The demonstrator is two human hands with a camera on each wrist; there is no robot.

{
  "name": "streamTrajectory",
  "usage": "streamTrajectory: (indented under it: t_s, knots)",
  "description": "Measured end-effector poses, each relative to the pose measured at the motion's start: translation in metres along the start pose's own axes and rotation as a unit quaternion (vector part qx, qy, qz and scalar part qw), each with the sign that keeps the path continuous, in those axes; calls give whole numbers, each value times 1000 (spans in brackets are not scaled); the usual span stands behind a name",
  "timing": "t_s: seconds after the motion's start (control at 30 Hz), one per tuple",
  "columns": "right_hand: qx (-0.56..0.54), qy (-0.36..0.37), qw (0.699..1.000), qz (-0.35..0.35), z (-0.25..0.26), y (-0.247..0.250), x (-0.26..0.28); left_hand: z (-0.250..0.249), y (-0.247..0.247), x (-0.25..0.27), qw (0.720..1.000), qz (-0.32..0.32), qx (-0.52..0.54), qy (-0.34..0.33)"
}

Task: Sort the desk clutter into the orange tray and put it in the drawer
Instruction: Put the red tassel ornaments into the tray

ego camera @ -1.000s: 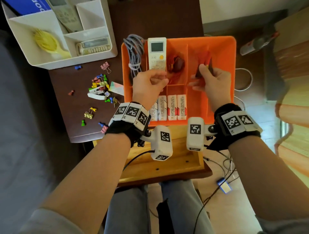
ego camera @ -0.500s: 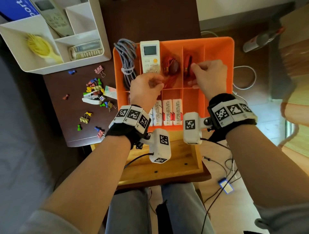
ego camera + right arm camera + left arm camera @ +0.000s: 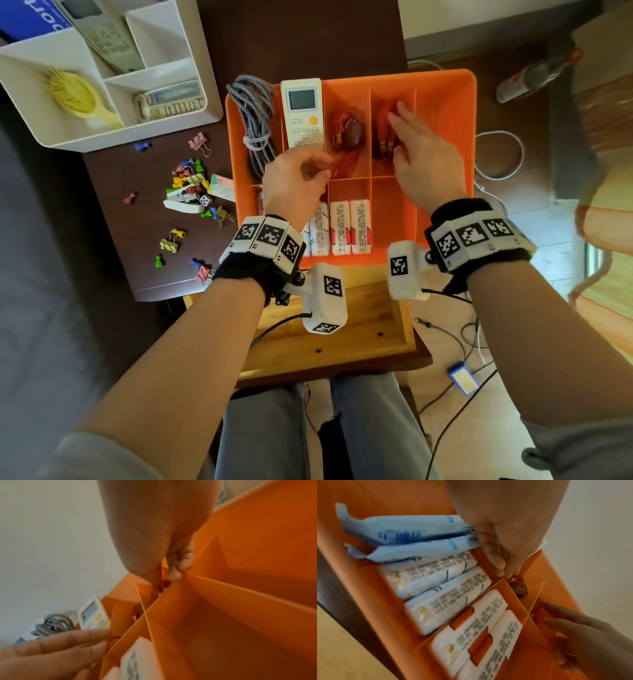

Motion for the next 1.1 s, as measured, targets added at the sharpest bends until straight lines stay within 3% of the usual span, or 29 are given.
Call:
streamTrajectory:
  t_s: [0.27, 0.5, 0.6, 0.7, 0.87, 1.1]
  knots:
    - [4, -12, 1000, -4, 1, -1, 2, 3, -1, 3, 999, 19, 22, 14]
    - [-126, 5, 980, -155, 12, 16, 27, 5, 5, 16, 995, 25, 88, 31]
    - [-185, 14, 968, -170, 25, 13, 36, 2, 15, 24, 993, 13, 115, 3]
    - [-243, 11, 959, -144, 42, 3, 41, 3, 32, 32, 992, -34, 117, -33]
    - [-289, 27, 951, -110, 79, -19, 45, 28, 72, 44, 984, -138, 109, -39]
    - [-281, 72, 954, -80, 131, -56, 44, 94, 128, 58, 969, -241, -13, 50]
Point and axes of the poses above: each hand's wrist, its own x-axis away from the middle knuckle, its own y-axis out of the back of the hand, z = x × y, the point moved 8 cm from there along -x, towards the middle knuckle, and after that the axes turned 3 degrees about z, right-handed, at the moved point
